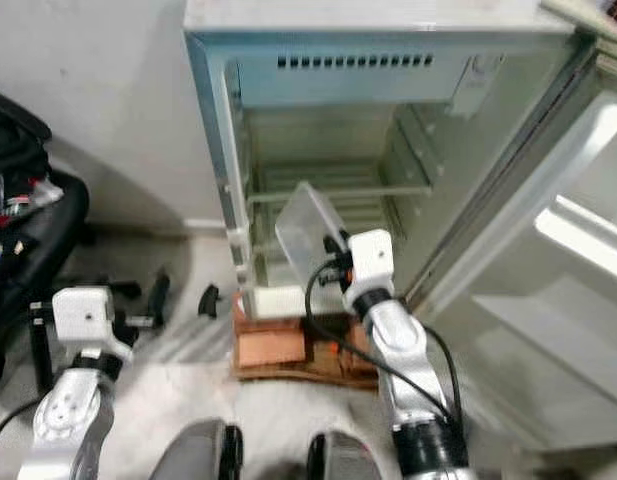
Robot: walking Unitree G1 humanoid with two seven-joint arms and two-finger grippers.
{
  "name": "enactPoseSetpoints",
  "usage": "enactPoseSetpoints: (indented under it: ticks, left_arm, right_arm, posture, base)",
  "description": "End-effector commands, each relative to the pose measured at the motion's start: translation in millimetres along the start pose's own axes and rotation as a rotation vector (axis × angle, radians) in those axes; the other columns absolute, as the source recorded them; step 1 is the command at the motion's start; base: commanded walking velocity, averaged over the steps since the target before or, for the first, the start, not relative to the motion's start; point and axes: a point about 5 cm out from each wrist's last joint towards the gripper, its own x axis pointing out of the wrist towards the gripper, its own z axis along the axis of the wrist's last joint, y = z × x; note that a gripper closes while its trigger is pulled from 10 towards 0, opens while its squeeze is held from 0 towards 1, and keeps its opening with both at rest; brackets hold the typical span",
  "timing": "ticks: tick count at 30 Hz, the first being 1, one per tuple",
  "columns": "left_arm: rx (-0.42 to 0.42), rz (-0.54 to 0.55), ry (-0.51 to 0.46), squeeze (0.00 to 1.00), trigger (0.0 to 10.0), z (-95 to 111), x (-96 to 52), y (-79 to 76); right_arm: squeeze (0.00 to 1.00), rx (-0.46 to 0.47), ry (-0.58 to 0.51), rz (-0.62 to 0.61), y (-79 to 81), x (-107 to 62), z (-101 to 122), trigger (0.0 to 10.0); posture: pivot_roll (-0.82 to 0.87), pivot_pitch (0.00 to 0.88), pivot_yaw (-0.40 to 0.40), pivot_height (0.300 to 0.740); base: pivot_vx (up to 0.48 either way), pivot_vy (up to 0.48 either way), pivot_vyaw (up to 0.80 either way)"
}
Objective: Restocking fridge
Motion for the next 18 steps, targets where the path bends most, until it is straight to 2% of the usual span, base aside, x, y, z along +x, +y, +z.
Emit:
enactPoseSetpoints:
  ticks: [1,15,18]
  left_arm:
    - [-0.004,-0.02,-0.009,0.0,10.0,1.3,-0.2,-3.4]
    - [0.0,-0.025,-0.014,0.0,10.0,1.7,2.3,-4.2]
    - [-0.004,-0.03,-0.013,0.0,10.0,1.6,2.7,-5.1]
  right_arm:
    - [0.0,-0.006,0.007,-0.026,-5.9,-1.0,-0.3,10.0]
    - [0.0,-0.016,-0.034,-0.059,-10.2,4.4,8.3,10.0]
    - [0.0,-0.033,-0.037,-0.03,-7.6,4.6,8.7,10.0]
  posture:
    - [0.11,0.142,-0.022,0.74]
    - [0.1,0.133,-0.021,0.74]
    - [0.11,0.133,-0.023,0.74]
  base:
    - [0.285,0.0,0.0]
    - [0.368,0.0,0.0]
    - [0.325,0.0,0.0]
